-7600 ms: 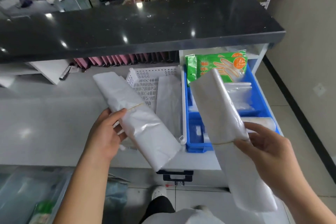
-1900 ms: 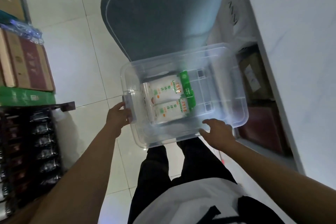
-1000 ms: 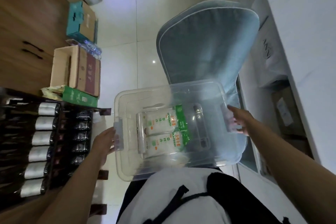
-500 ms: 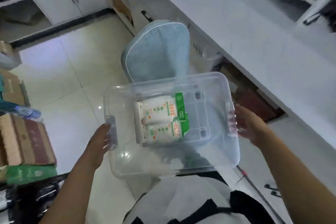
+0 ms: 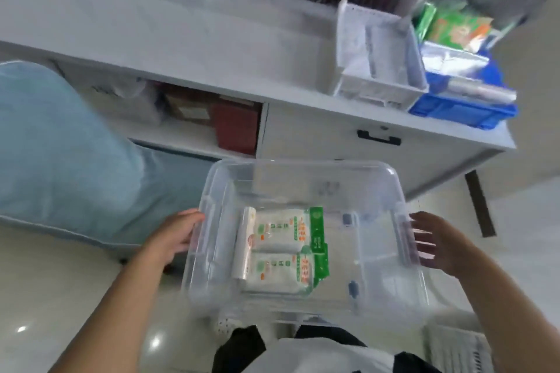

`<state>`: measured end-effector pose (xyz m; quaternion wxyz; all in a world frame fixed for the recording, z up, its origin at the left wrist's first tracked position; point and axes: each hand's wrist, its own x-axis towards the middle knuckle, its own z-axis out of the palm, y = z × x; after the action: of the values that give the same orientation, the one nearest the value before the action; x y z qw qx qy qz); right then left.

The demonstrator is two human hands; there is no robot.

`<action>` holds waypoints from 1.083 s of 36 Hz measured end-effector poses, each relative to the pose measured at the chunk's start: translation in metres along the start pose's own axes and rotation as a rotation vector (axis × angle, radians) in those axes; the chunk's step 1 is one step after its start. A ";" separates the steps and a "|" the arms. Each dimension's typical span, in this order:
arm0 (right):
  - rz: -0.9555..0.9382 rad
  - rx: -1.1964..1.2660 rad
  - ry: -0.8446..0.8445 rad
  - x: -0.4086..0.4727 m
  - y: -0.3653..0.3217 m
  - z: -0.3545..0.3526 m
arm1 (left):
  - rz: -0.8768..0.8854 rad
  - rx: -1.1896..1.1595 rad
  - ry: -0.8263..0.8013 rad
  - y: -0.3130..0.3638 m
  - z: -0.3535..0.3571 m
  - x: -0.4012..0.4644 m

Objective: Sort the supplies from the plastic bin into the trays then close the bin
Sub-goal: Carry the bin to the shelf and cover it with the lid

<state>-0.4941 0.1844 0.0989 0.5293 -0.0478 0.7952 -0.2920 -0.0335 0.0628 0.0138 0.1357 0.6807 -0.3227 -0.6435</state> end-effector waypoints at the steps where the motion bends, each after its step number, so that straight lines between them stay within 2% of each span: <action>1: 0.010 0.031 0.025 -0.001 0.010 -0.019 | -0.002 0.028 -0.011 0.003 0.020 -0.003; 7: 0.078 0.249 0.192 0.000 0.088 -0.128 | 0.014 0.208 -0.065 0.029 0.144 -0.015; 13: 0.143 0.461 0.242 -0.005 0.173 -0.238 | 0.113 0.417 -0.096 0.067 0.291 -0.028; 18: 0.078 0.594 0.298 -0.015 0.222 -0.308 | 0.198 0.633 -0.163 0.104 0.404 -0.046; 28: 0.037 0.883 0.304 -0.035 0.253 -0.391 | 0.385 1.020 -0.230 0.195 0.588 -0.077; 34: -0.005 1.033 0.364 -0.047 0.255 -0.428 | 0.490 1.211 -0.374 0.254 0.685 -0.088; 39: -0.074 1.163 0.421 -0.056 0.226 -0.460 | 0.625 1.281 -0.485 0.310 0.775 -0.083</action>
<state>-0.8171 0.5831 0.1516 0.2901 0.2795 0.5910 -0.6989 -0.8595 0.0587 0.1610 -0.1853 0.3424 -0.8330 -0.3930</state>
